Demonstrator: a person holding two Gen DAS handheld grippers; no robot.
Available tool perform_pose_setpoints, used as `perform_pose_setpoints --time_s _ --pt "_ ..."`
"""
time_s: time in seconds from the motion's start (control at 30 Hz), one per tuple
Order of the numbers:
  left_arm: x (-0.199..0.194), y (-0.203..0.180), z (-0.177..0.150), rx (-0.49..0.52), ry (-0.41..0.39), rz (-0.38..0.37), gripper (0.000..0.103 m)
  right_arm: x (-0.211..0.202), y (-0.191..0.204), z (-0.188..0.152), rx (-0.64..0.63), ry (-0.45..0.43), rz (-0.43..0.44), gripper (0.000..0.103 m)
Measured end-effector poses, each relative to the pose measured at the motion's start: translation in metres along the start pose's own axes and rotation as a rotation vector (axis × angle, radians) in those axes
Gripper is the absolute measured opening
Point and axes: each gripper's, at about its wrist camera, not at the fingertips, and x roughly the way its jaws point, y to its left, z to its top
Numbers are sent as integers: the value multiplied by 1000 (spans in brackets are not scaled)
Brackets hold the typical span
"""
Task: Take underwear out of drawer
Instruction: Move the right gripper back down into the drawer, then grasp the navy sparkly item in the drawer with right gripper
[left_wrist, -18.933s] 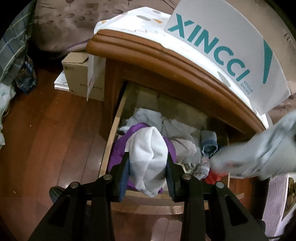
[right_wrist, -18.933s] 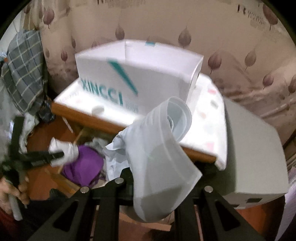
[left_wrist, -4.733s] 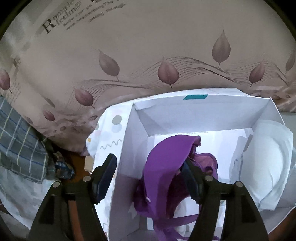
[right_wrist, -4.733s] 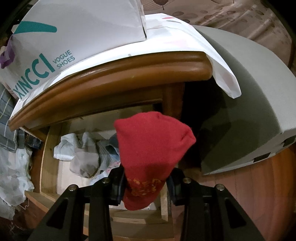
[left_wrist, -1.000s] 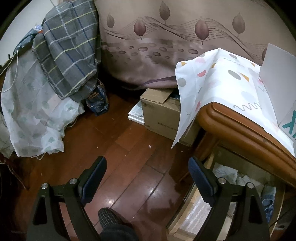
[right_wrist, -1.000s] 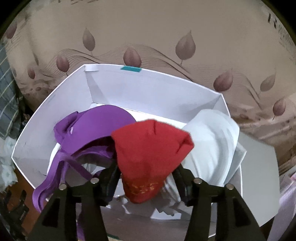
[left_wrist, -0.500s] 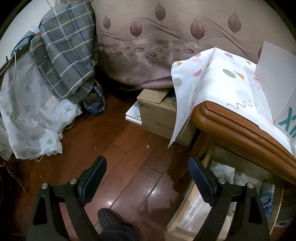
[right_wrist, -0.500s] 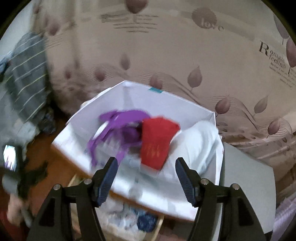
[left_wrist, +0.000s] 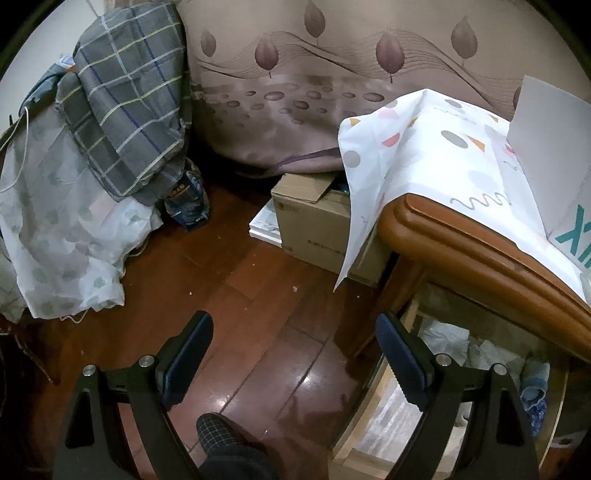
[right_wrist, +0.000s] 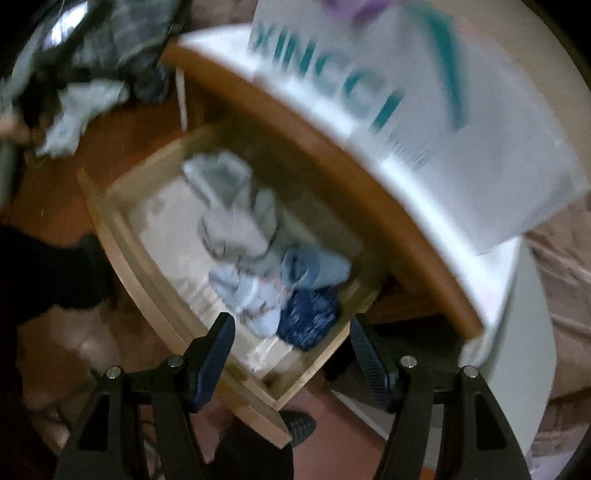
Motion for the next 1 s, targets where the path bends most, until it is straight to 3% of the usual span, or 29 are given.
perform_pose_setpoints --time_s 0.3,0.73,0.83,1.0 --pt "0 -9 -2 41 -4 -9 88 79 3 4 -184 138 -22 65" --pt "10 -29 -11 123 27 -12 88 153 5 1 -417 315 -71 67" --pt "12 -32 -11 136 34 -14 88 162 5 2 -430 316 -53 68" --pt "14 -34 -13 142 42 -16 88 165 -6 10 -339 299 35 71"
